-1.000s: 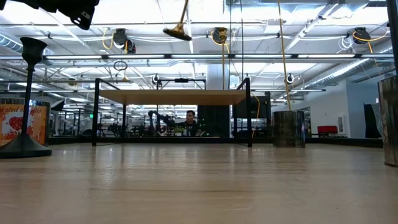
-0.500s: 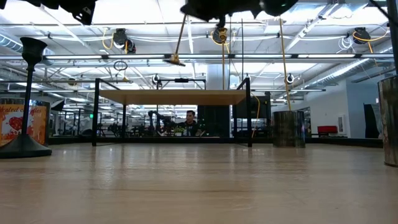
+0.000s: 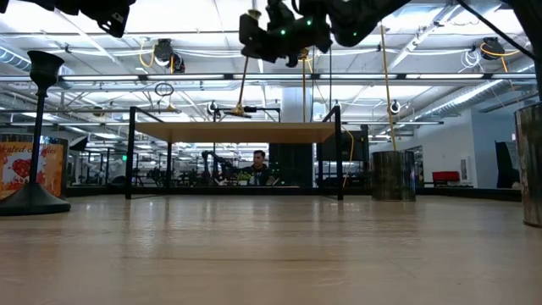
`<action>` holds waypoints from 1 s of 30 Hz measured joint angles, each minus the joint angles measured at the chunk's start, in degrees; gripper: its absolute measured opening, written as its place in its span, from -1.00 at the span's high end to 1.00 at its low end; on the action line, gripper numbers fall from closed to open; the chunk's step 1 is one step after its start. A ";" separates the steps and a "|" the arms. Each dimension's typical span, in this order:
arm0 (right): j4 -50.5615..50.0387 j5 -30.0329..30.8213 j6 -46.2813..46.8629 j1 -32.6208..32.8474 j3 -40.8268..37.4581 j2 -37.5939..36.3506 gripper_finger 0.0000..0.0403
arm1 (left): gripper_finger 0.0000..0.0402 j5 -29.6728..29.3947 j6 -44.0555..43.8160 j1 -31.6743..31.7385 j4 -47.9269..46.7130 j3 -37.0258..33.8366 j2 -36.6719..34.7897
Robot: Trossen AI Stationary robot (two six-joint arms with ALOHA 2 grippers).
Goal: Pick & Place candle stick holders
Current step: Put the gold candle holder on the shelf
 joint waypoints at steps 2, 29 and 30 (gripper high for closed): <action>0.09 0.00 1.18 -1.07 0.00 0.78 0.92 | 0.57 0.00 0.00 0.00 0.00 0.00 -0.02; 1.07 -0.23 0.97 -4.50 0.07 4.02 0.91 | 0.57 0.07 -0.70 -0.02 -1.62 0.00 -0.02; 1.47 -0.24 0.94 -4.50 0.07 4.06 0.89 | 0.57 0.09 -0.86 -0.02 -1.64 0.00 0.00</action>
